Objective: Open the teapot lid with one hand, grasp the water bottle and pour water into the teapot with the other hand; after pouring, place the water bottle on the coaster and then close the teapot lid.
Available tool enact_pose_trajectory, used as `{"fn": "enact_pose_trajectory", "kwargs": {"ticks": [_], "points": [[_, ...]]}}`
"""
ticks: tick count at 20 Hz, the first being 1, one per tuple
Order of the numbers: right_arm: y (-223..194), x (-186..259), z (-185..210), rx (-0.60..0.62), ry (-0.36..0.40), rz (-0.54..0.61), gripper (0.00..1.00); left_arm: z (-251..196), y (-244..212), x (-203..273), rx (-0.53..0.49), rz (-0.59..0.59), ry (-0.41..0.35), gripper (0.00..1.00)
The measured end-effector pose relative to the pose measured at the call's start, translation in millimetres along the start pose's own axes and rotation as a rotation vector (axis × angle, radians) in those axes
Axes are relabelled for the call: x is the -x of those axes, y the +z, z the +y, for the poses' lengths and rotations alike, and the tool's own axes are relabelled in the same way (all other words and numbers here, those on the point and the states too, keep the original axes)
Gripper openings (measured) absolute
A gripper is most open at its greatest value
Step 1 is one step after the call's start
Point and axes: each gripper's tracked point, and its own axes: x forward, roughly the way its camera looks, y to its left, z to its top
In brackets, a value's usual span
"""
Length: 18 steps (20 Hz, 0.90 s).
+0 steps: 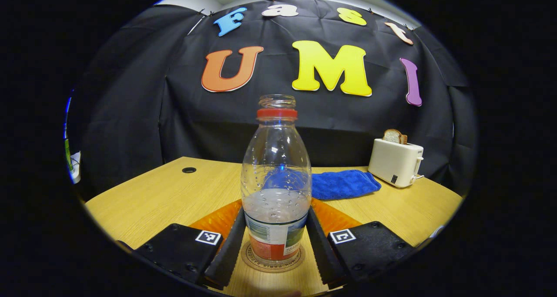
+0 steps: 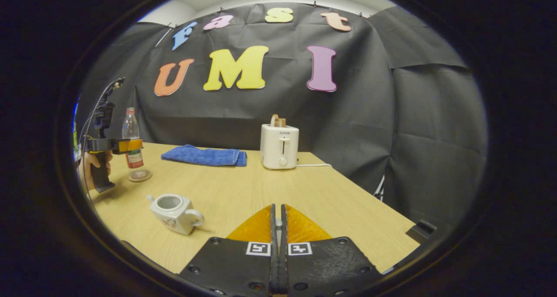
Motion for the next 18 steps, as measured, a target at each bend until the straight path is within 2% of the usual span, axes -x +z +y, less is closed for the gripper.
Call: {"fn": "enact_pose_trajectory", "kwargs": {"ticks": [6, 8, 12, 18], "points": [[-0.5, 0.2, 6.6, 0.010, 0.013, 0.000, 0.00, -0.2, 0.3, 1.0, -0.016, -0.001, -0.004, 0.78], [-0.6, 1.2, 8.0, 0.014, 0.016, 0.000, 0.00, -1.8, -0.7, 2.7, -0.030, -0.007, -0.010, 0.85], [0.8, 1.9, 9.2, 0.016, 0.017, -0.004, 0.00, -7.5, -3.4, 6.0, -0.046, 0.004, -0.028, 0.90], [2.4, 3.1, 10.6, 0.021, 0.020, -0.009, 0.00, -6.8, -1.9, 8.4, -0.055, 0.004, -0.032, 0.95]]}}
